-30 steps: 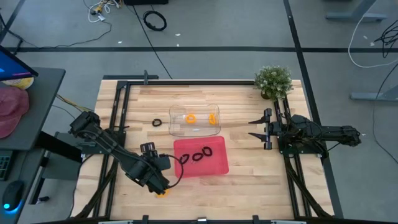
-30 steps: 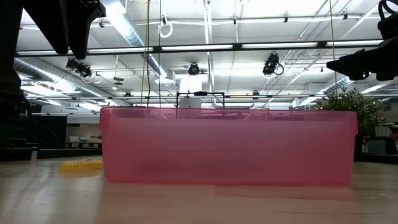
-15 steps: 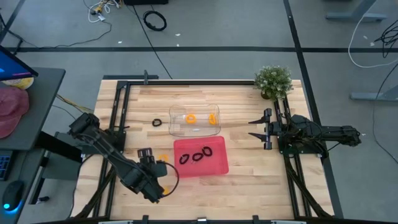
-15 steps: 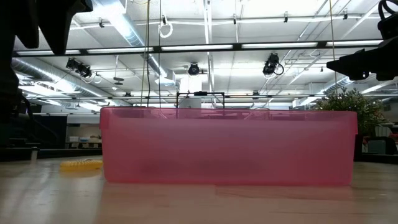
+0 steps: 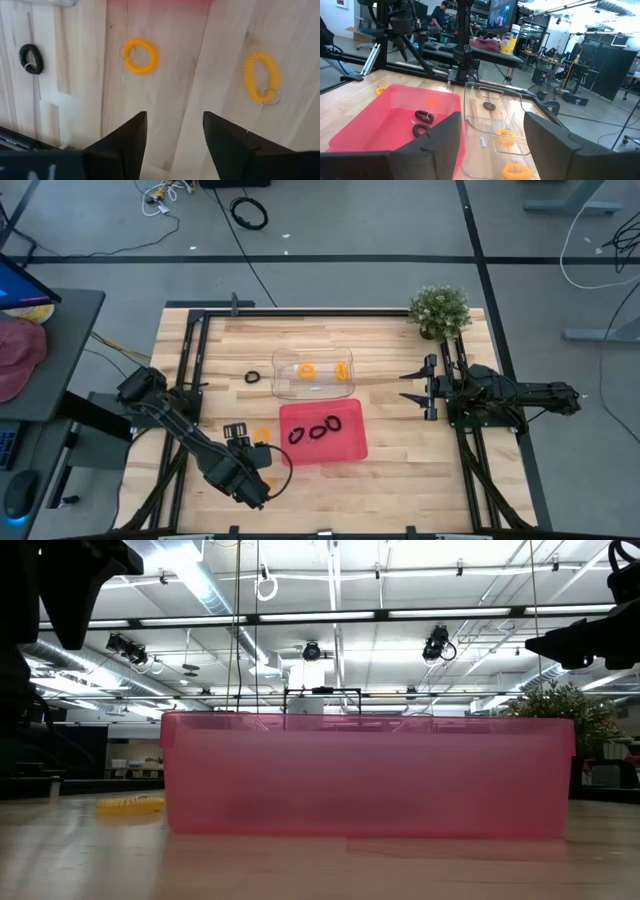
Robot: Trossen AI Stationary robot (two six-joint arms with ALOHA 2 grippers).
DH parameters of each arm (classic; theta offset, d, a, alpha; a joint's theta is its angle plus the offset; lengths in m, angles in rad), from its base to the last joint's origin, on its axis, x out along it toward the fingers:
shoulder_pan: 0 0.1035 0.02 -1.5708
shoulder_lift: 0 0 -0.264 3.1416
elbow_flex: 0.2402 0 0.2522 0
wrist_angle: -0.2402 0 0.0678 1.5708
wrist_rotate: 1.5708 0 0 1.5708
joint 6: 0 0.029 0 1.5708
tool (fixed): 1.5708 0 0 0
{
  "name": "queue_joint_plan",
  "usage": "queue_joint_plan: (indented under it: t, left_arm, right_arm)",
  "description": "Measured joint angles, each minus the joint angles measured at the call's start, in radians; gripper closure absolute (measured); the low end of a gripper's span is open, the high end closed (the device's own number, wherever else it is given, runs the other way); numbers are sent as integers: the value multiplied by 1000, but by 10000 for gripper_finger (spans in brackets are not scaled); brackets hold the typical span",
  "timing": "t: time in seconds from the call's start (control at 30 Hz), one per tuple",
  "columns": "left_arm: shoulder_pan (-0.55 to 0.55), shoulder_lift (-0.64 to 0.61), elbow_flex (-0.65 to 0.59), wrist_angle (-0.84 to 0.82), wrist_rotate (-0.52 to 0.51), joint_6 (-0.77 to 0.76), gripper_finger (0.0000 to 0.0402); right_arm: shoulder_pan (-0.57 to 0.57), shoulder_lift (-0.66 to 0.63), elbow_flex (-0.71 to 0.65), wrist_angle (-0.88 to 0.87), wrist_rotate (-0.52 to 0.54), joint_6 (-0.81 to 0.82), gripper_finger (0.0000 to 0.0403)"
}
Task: Sort spring keychains
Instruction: Put the yellow spring keychain into the transparent bin
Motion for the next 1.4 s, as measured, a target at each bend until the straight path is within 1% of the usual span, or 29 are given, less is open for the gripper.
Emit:
queue_joint_plan:
  t: [0.17,0.47,0.8,0.97,1.4]
  left_arm:
    - [0,0,0,5,21,0,211]
    - [0,5,0,5,16,1,203]
    - [1,6,0,6,2,5,191]
    - [2,6,0,5,-19,6,190]
    - [2,6,0,11,-37,-21,190]
  right_arm:
    - [0,0,0,0,0,0,181]
    - [0,0,0,0,0,0,181]
    - [0,0,0,0,0,0,181]
    - [0,0,0,0,0,0,181]
    - [0,0,0,0,0,0,181]
